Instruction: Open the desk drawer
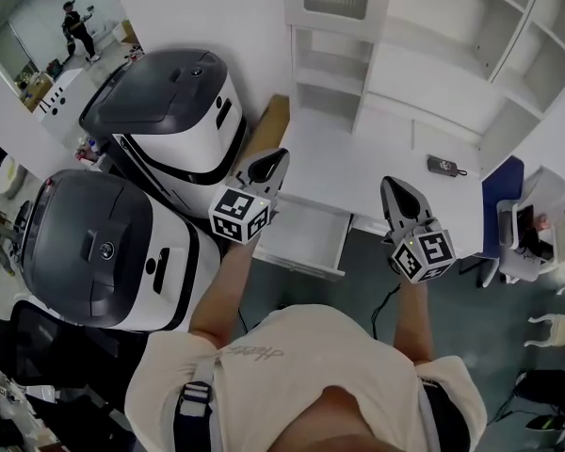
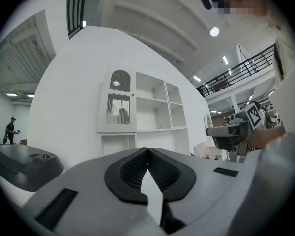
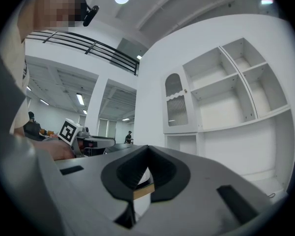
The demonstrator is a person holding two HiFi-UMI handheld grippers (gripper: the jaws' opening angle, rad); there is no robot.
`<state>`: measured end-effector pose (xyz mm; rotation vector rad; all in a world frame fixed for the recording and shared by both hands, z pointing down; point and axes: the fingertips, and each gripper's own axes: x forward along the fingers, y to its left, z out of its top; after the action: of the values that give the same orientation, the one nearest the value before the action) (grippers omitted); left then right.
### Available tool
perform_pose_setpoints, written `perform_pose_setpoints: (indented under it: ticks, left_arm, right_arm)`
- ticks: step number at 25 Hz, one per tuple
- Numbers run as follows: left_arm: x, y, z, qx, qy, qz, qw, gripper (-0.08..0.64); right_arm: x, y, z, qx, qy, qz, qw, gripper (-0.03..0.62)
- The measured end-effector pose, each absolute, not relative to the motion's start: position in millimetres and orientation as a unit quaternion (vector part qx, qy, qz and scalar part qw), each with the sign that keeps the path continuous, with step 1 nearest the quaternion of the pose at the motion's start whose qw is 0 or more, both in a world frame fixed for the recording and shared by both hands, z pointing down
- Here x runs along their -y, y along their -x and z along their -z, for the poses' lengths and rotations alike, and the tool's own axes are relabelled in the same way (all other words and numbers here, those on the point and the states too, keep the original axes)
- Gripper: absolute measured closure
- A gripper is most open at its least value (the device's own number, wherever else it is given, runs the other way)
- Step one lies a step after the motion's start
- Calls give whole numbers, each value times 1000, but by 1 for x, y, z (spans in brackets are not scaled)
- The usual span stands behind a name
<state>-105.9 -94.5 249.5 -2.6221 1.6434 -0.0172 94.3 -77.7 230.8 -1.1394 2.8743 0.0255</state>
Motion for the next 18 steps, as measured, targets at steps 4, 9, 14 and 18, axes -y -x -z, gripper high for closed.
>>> perform_pose_setpoints:
  ticks: [4, 9, 14, 18]
  left_arm:
    - [87, 103, -250, -526, 850, 10, 25, 555]
    - [81, 101, -263, -525, 851, 8, 9, 555]
    - [80, 91, -268, -514, 858, 6, 4, 555]
    - [76, 83, -267, -504, 864, 12, 12, 555]
  right_arm:
    - [71, -99, -228, -927, 373, -10, 29, 595]
    - [65, -103, -239, -927, 374, 6, 22, 595]
    - [63, -109, -241, -923, 384, -3, 15, 595]
    - [61, -111, -246, -920, 393, -4, 9, 596]
